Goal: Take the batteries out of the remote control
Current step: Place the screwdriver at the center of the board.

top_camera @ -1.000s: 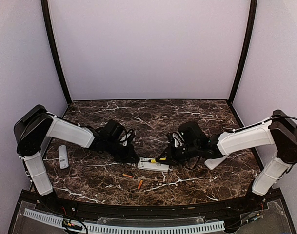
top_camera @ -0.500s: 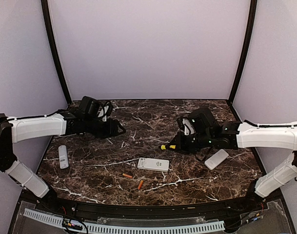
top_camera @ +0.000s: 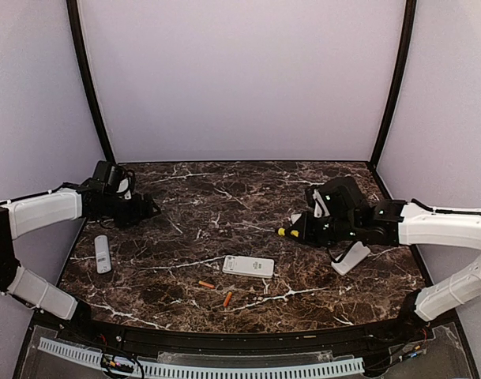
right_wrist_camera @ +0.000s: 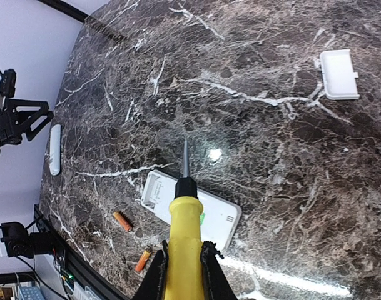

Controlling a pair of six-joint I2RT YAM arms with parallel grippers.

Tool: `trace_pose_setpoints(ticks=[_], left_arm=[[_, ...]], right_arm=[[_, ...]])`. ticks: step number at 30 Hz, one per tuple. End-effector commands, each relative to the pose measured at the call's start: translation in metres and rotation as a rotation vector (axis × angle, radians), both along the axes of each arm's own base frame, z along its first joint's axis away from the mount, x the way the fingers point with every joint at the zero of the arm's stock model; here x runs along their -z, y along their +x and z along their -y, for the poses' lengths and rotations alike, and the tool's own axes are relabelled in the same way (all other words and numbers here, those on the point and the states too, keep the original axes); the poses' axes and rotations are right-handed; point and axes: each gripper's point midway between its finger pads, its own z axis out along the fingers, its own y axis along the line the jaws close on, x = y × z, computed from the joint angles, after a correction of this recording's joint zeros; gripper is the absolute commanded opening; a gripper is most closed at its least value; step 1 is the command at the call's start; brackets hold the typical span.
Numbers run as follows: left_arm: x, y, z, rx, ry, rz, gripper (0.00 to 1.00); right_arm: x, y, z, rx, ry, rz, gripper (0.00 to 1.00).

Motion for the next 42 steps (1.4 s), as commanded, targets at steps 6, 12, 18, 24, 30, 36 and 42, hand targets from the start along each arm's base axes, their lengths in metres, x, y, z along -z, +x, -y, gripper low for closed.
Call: trace_pose_setpoints(ticks=[6, 12, 18, 24, 30, 36, 42], left_arm=[[0.024, -0.029, -0.110, -0.427, -0.049, -0.093, 0.89], [0.016, -0.038, -0.133, -0.520, -0.007, -0.069, 0.89], [0.019, -0.046, -0.151, -0.574, 0.089, -0.078, 0.89], [0.026, -0.052, -0.159, -0.609, 0.128, -0.090, 0.90], [0.033, -0.057, -0.163, -0.622, 0.160, -0.120, 0.90], [0.036, -0.064, -0.168, -0.641, 0.176, -0.137, 0.94], [0.048, -0.074, -0.180, -0.695, 0.187, -0.188, 0.99]], right_arm=[[0.018, 0.036, 0.020, 0.036, 0.046, 0.083, 0.00], [0.051, 0.057, 0.016, 0.037, -0.026, 0.087, 0.00], [0.086, 0.063, 0.013, 0.022, -0.093, 0.058, 0.00], [0.121, 0.063, 0.018, 0.041, -0.165, -0.004, 0.06], [0.136, 0.058, 0.022, 0.051, -0.180, -0.046, 0.27], [0.135, 0.058, 0.024, 0.057, -0.187, -0.039, 0.45], [0.119, 0.062, 0.024, 0.055, -0.175, 0.004, 0.56]])
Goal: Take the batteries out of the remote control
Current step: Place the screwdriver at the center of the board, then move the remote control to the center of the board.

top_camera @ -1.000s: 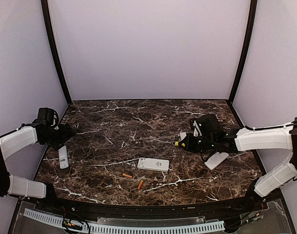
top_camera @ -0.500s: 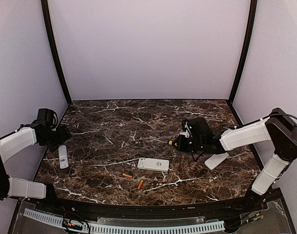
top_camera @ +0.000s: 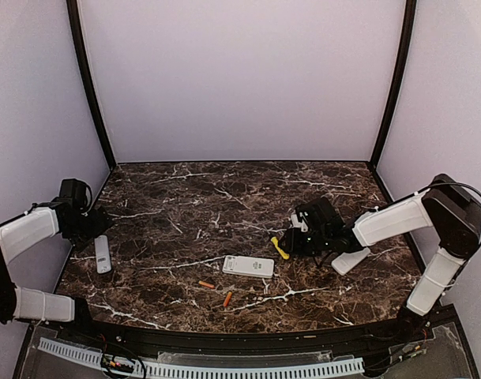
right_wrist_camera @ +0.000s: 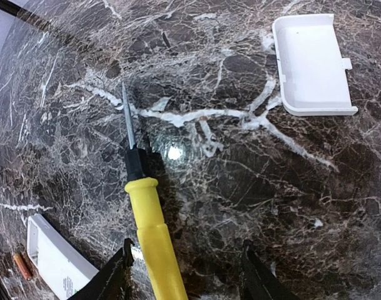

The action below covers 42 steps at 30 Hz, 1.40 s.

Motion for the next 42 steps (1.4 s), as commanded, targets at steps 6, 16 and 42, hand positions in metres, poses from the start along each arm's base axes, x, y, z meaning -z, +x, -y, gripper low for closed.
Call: trace_pose_setpoints(ticks=[6, 16, 42], left_arm=[[0.039, -0.019, -0.009, -0.044, -0.046, -0.120, 0.98], [0.060, -0.011, -0.003, 0.000, -0.088, -0.183, 0.93], [0.087, -0.010, 0.017, 0.088, -0.107, -0.329, 0.63]], right_arm=[[-0.019, 0.002, 0.010, 0.011, -0.019, 0.051, 0.59], [-0.037, 0.002, 0.013, 0.010, -0.006, 0.091, 0.63], [-0.038, 0.005, 0.015, 0.027, -0.017, 0.102, 0.64]])
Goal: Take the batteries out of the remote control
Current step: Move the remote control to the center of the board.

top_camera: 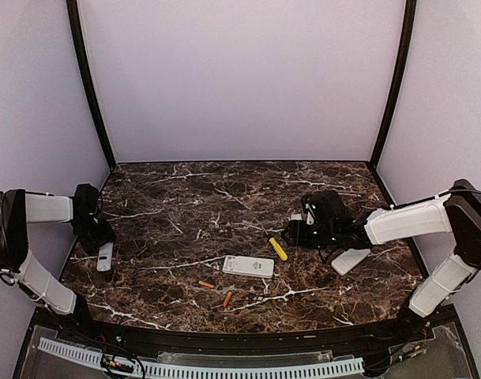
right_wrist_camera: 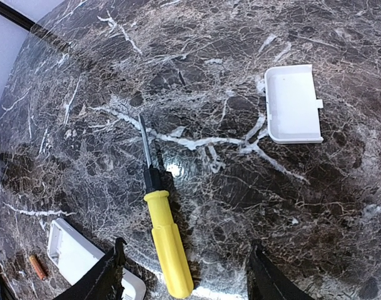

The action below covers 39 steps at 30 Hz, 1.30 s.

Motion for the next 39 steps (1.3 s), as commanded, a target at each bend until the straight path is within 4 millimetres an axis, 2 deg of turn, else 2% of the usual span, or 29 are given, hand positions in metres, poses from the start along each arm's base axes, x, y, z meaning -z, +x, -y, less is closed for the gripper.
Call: trace_pose_setpoints(ticks=[1, 2, 8, 17, 20, 23, 25, 29, 35, 39], left_arm=[[0.018, -0.018, 0.018, 0.023, -0.080, -0.084, 0.58], [0.018, -0.018, 0.019, 0.024, -0.082, -0.080, 0.53], [0.020, -0.018, 0.024, 0.050, -0.105, -0.081, 0.39], [0.009, -0.012, 0.043, 0.146, -0.085, -0.044, 0.32], [0.002, -0.009, 0.064, 0.233, -0.073, -0.033, 0.31], [-0.015, 0.002, 0.085, 0.319, -0.079, 0.024, 0.31], [-0.026, 0.008, 0.104, 0.396, -0.081, 0.056, 0.31], [-0.039, 0.012, 0.153, 0.576, -0.099, 0.088, 0.31], [-0.039, 0.015, 0.215, 0.802, -0.123, 0.105, 0.31], [-0.031, 0.014, 0.249, 0.941, -0.116, 0.079, 0.30]], right_arm=[[-0.001, 0.003, 0.005, 0.015, -0.017, 0.020, 0.64], [-0.001, 0.003, 0.005, 0.014, -0.017, 0.020, 0.64], [-0.002, 0.004, 0.007, 0.019, -0.017, 0.025, 0.64], [-0.007, 0.003, 0.010, 0.028, -0.018, 0.031, 0.64], [-0.009, 0.003, 0.012, 0.034, -0.022, 0.035, 0.64], [-0.011, 0.003, 0.012, 0.037, -0.021, 0.037, 0.64], [-0.012, 0.003, 0.013, 0.038, -0.020, 0.037, 0.64], [-0.015, 0.003, 0.012, 0.039, -0.014, 0.038, 0.64], [-0.020, 0.002, 0.014, 0.050, -0.010, 0.036, 0.64], [-0.024, 0.001, 0.016, 0.057, -0.003, 0.039, 0.64]])
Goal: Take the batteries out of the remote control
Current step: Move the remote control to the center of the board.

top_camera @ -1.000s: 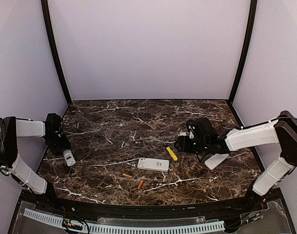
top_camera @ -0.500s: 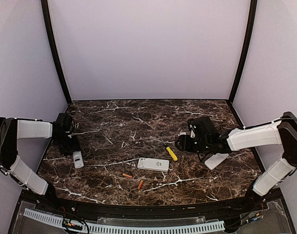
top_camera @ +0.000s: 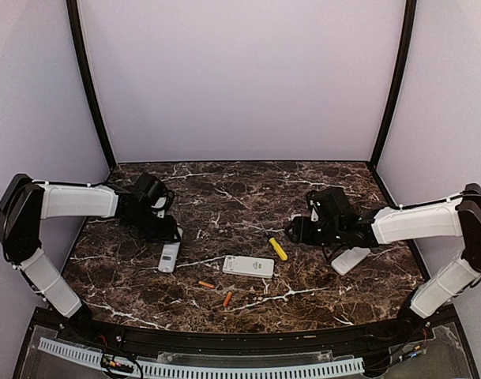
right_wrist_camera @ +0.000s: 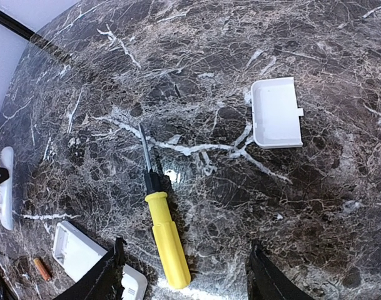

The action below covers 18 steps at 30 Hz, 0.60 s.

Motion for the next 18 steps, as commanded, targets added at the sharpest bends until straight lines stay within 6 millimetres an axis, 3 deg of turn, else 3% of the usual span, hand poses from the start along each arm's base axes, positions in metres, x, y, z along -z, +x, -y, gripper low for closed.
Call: trace_pose_setpoints(ticks=[1, 3, 8, 11, 15, 18], left_arm=[[0.005, -0.001, 0.038, 0.177, 0.018, -0.009, 0.29], [0.008, -0.002, 0.053, 0.243, 0.046, 0.005, 0.29], [0.010, 0.004, 0.069, 0.332, 0.084, 0.035, 0.30], [0.014, -0.002, 0.079, 0.412, 0.108, 0.035, 0.32], [0.015, -0.004, 0.085, 0.436, 0.132, 0.047, 0.38], [0.010, 0.001, 0.078, 0.403, 0.157, 0.082, 0.51]], right_arm=[[-0.011, 0.002, 0.006, 0.027, 0.010, 0.018, 0.64], [-0.009, -0.001, 0.009, 0.031, 0.000, 0.003, 0.64], [-0.015, -0.004, 0.011, 0.042, 0.012, 0.003, 0.64], [-0.017, -0.004, 0.010, 0.038, 0.018, 0.001, 0.64], [-0.023, -0.002, 0.004, 0.021, 0.030, 0.006, 0.64], [-0.028, -0.001, -0.003, -0.006, 0.040, 0.013, 0.64]])
